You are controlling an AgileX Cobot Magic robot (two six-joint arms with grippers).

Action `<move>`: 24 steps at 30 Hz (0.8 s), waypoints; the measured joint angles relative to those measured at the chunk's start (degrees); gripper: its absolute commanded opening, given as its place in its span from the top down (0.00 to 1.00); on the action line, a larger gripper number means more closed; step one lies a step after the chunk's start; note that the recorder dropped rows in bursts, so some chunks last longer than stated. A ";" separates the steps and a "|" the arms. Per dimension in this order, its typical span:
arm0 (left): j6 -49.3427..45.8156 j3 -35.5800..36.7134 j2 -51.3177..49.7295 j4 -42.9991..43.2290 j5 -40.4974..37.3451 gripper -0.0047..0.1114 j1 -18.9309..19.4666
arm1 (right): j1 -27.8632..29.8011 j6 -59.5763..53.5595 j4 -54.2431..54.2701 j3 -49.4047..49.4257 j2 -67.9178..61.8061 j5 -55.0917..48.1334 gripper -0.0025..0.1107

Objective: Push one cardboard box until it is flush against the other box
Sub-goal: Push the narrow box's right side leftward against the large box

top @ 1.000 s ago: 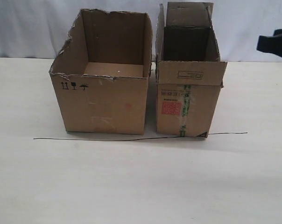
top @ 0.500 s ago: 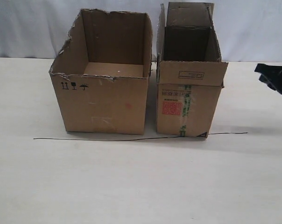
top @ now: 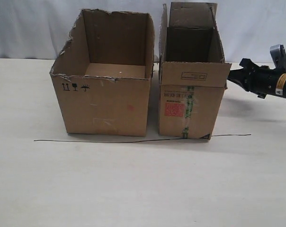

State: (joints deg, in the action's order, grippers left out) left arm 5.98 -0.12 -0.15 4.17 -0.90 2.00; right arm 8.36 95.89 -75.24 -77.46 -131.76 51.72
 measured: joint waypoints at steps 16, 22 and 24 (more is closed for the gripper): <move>0.00 0.00 0.00 0.00 0.00 0.96 0.00 | -7.66 0.33 0.16 -0.09 -0.53 -2.17 0.93; 0.00 0.00 0.00 0.00 0.00 0.96 0.00 | -8.94 0.72 2.12 -0.09 -0.53 -2.50 0.93; 0.00 0.00 0.00 0.00 0.00 0.96 0.00 | -9.07 0.95 2.84 -0.09 -0.53 -2.50 0.93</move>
State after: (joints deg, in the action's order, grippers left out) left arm 5.98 -0.12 -0.15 4.17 -0.90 2.00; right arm -0.71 96.84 -72.41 -77.55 -132.29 49.21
